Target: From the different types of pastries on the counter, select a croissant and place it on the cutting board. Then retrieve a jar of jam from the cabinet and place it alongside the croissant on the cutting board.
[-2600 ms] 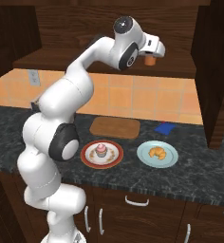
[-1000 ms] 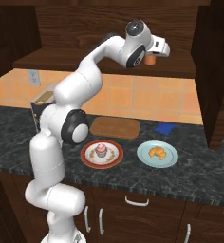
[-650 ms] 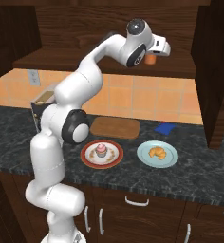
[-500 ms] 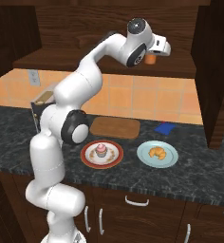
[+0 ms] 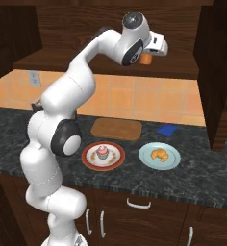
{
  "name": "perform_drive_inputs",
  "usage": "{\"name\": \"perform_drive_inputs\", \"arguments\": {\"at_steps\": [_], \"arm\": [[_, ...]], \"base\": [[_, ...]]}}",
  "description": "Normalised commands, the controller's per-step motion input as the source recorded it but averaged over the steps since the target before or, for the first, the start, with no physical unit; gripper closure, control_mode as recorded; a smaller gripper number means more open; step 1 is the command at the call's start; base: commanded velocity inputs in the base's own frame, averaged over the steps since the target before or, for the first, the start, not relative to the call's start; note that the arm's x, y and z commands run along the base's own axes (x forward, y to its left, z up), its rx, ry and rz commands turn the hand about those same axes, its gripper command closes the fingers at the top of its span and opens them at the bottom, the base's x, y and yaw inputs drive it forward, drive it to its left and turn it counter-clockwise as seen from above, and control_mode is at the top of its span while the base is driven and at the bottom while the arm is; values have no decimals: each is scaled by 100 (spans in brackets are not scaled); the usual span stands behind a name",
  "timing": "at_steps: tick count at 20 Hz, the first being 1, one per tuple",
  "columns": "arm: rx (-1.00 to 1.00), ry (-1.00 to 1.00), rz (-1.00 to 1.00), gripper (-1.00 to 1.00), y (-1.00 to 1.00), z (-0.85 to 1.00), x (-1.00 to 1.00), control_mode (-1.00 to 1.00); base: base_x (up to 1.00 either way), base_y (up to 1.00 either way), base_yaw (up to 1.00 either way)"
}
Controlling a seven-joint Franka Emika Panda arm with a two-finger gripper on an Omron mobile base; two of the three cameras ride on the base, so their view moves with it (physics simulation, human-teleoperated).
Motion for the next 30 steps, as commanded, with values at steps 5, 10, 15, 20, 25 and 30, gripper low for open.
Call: {"name": "perform_drive_inputs", "arguments": {"at_steps": [5, 10, 15, 20, 25, 30], "arm": [[0, -2, 0, 100, 60, 0, -55, -100], [-1, -9, 0, 100, 54, 0, -85, -100], [-1, -8, 0, 100, 40, 0, -95, -100], [0, -2, 2, 100, 38, 1, -88, -100], [-1, 0, 4, 100, 15, 15, -78, -100], [-2, 9, 2, 100, 0, 7, -97, -100]], "base": [[0, 0, 0], [0, 0, 0], [0, 0, 0], [0, 0, 0], [0, 0, 0], [0, 0, 0]]}}
